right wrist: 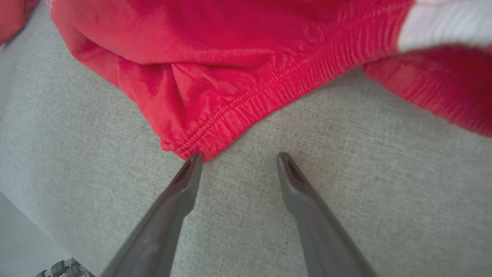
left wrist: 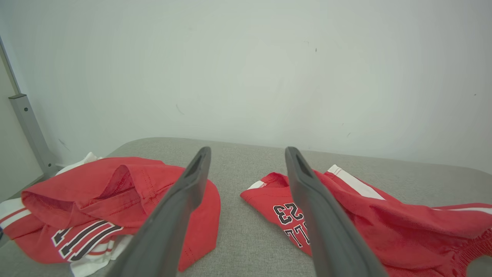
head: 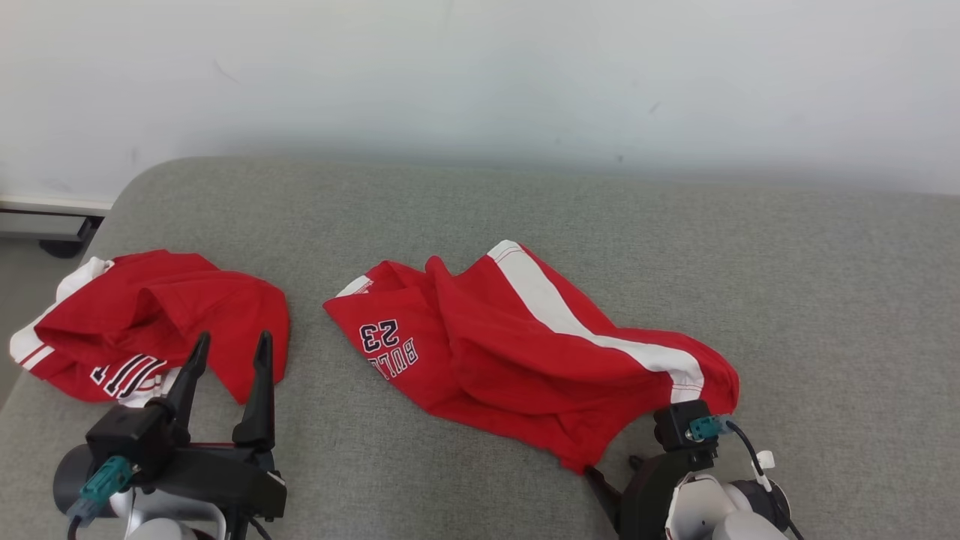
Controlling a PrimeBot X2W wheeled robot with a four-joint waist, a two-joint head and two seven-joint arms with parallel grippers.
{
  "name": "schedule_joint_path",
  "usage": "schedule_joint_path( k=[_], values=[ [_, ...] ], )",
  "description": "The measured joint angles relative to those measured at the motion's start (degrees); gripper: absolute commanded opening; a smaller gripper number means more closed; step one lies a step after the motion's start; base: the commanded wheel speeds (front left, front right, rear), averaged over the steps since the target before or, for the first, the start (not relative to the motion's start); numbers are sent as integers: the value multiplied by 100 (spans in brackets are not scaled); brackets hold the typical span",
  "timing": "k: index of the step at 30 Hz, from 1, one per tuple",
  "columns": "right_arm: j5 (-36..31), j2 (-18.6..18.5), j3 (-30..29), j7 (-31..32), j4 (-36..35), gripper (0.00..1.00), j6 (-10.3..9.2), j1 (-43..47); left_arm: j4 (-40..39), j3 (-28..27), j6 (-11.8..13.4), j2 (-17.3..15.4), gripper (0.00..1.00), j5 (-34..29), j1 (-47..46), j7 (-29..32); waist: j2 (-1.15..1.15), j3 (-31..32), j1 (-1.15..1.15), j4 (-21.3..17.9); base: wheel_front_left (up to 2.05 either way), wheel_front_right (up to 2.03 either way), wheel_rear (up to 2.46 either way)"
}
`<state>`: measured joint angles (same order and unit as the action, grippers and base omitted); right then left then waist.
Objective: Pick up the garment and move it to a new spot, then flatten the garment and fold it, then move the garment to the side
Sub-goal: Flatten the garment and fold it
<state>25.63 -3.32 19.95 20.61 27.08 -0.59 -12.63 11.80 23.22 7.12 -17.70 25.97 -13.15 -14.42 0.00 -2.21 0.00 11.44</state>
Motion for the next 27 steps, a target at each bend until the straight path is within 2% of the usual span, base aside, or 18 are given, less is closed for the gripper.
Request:
schedule_joint_path(
  k=[4,5,6,12,19,24,25,27],
  values=[
    [162,-2,102,49,163,99,-1,-190,-58,-37,0,73,100,-51,4,0,0,-37,0,83,0,0,0],
    [203,-10,210,40,178,39,-1,-237,-69,-58,0,96,100,-76,10,0,0,-41,0,101,0,0,0],
    [245,-12,290,2,185,0,-4,-279,-85,-81,0,105,100,-83,19,0,0,-45,0,111,0,0,0],
    [380,3,477,-75,252,0,-16,-354,-137,-232,0,120,100,-133,157,0,0,-40,0,98,0,0,0],
    [430,-30,250,-359,29,0,110,-447,-194,-336,0,134,100,-270,277,10,0,11,0,-109,0,0,0],
    [482,-188,99,-430,-94,0,123,-430,-231,-374,0,163,100,-318,435,34,0,57,0,-286,0,0,0],
    [506,-190,92,-433,-123,100,143,-402,-269,-354,0,190,100,-347,452,79,0,72,0,-347,0,0,0],
    [519,-152,87,-456,-151,100,143,-349,-310,-327,0,244,100,-371,452,87,0,82,0,-383,0,0,0]
  ],
)
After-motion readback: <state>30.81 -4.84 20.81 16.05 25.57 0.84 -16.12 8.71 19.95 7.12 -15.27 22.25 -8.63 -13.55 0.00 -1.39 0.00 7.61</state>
